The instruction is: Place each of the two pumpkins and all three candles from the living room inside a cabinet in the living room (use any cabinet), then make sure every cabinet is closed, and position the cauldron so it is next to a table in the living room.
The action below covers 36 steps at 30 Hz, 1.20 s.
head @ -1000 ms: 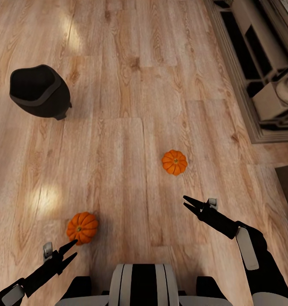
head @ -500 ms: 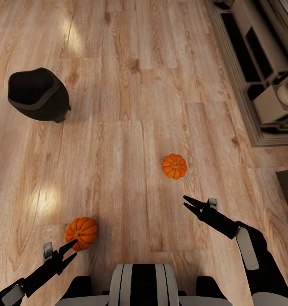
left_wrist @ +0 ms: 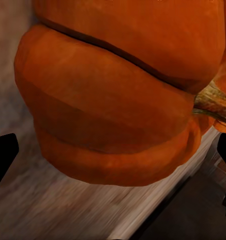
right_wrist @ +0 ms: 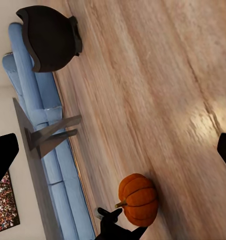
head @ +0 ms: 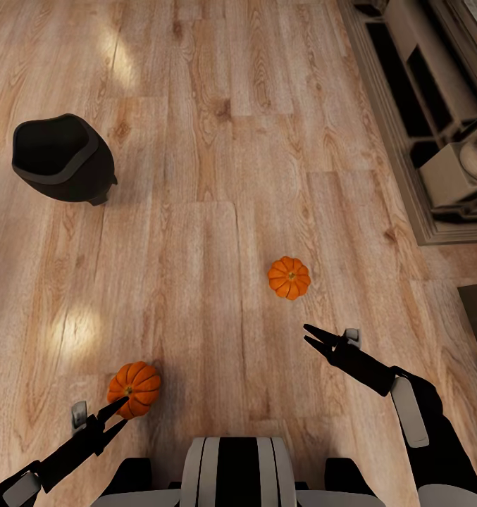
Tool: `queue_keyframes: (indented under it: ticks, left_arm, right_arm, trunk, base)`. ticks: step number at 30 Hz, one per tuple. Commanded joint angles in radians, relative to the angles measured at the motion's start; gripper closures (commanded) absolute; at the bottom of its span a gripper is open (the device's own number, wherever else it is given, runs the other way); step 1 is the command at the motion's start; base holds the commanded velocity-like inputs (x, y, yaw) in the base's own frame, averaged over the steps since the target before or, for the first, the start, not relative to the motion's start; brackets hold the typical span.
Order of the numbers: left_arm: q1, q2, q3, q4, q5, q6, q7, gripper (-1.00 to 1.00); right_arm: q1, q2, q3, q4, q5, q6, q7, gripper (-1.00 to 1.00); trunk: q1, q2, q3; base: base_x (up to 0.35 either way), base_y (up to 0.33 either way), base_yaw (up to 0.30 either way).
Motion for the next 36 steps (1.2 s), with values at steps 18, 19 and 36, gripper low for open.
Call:
queue_keyframes:
  ticks: [18,19,36]
  left_arm:
    - [0.0,0.001,-0.008,0.0,0.01,0.01,-0.002,-1.0]
    - [0.0,0.001,-0.008,0.0,0.01,0.01,-0.002,-1.0]
    - [0.0,0.001,-0.008,0.0,0.01,0.01,-0.001,-1.0]
  right_arm:
    - [0.0,0.0,-0.002,0.0,0.0,0.004,0.003,-1.0]
    - [0.0,0.0,-0.002,0.0,0.0,0.004,0.003,-1.0]
    - [0.0,-0.002,-0.002,0.0,0.0,0.004,0.003,-1.0]
  trunk:
    - [0.0,0.0,0.0]
    - [0.0,0.0,0.0]
    - [0.0,0.0,0.0]
  base:
    - [0.015,0.008,0.0]
    - [0.051,0.015,0.0]
    - [0.018,0.005,0.0]
